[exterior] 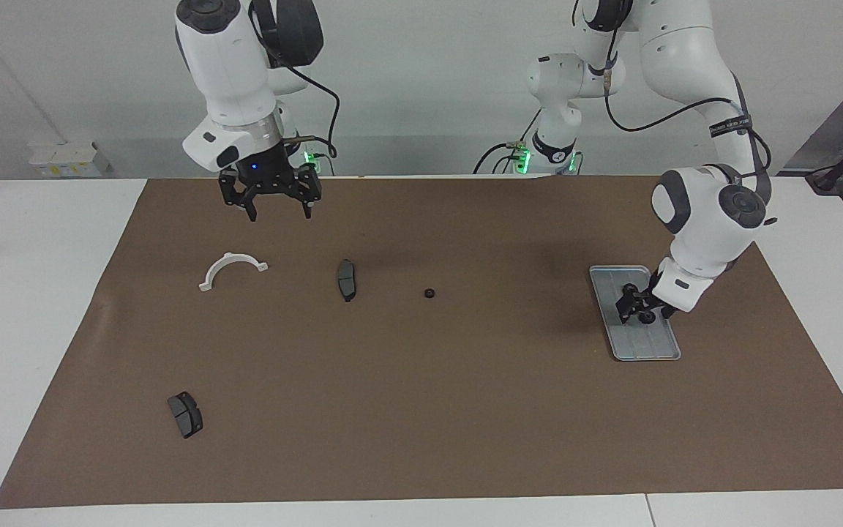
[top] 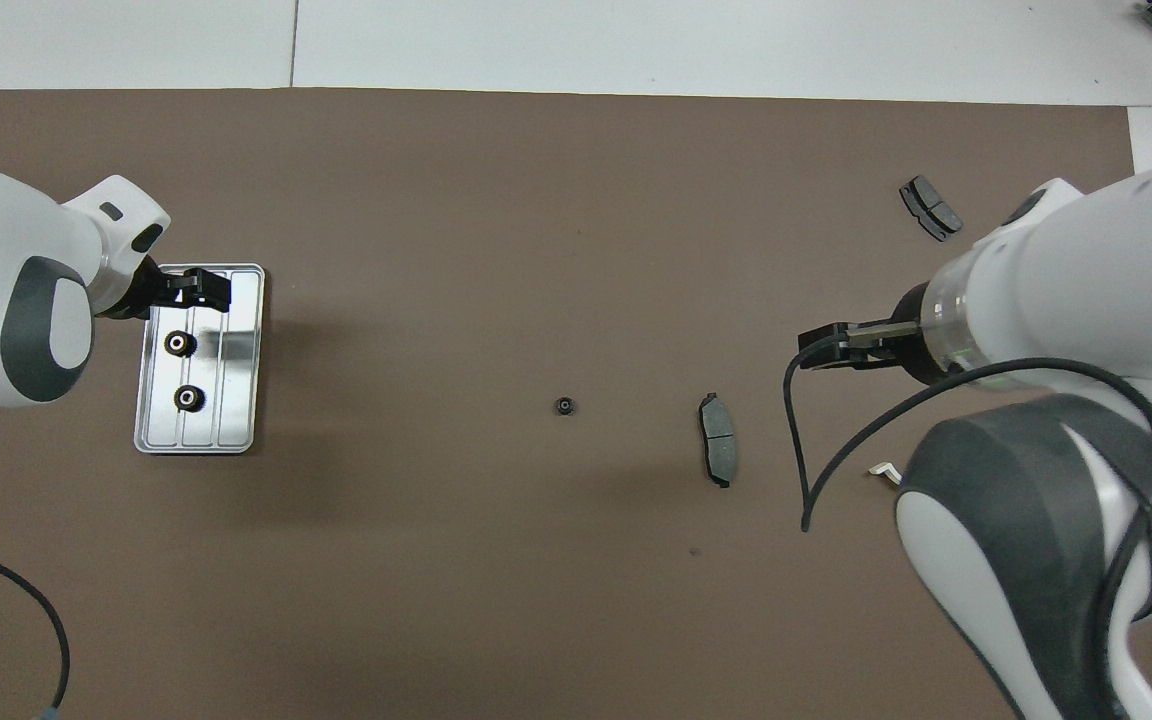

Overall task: Place bearing gear from tray to pile
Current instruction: 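Return the left gripper to the tray while the right gripper reaches the gear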

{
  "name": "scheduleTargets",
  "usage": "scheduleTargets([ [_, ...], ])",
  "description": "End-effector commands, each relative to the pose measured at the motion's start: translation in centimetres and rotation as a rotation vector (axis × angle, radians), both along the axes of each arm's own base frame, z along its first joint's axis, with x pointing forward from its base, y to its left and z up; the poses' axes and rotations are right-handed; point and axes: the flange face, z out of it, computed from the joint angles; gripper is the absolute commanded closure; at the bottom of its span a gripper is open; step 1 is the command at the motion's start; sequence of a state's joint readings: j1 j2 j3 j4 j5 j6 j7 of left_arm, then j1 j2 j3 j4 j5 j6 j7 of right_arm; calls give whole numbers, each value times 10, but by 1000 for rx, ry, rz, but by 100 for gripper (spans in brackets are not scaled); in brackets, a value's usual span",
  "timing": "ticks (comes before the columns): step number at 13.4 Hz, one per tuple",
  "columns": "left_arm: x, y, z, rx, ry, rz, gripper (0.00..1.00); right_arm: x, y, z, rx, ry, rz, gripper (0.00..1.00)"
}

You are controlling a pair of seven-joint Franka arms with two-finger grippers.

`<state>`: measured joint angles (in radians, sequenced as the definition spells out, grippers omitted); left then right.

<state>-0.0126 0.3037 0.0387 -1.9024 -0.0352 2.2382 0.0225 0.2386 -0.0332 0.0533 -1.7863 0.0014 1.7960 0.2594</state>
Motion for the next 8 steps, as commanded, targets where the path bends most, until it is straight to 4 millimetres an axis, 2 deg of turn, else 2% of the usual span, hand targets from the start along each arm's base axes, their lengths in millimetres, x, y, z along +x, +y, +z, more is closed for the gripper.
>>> scheduleTargets([
  [1, -23, 15, -14, 3, -36, -36, 0, 5, 40, -38, 26, -4, -20, 0],
  [3, -23, 23, -21, 4, -35, -40, 0, 11, 79, -71, 22, -6, -42, 0],
  [5, -24, 23, -23, 4, -32, -40, 10, 17, 109, -102, 35, -21, -64, 0],
  [6, -22, 23, -24, 2, -44, -35, 15, 21, 116, -115, 39, -28, -86, 0],
  [8, -22, 22, -36, 3, -44, -38, 23, 19, 148, -142, 49, -38, -92, 0],
])
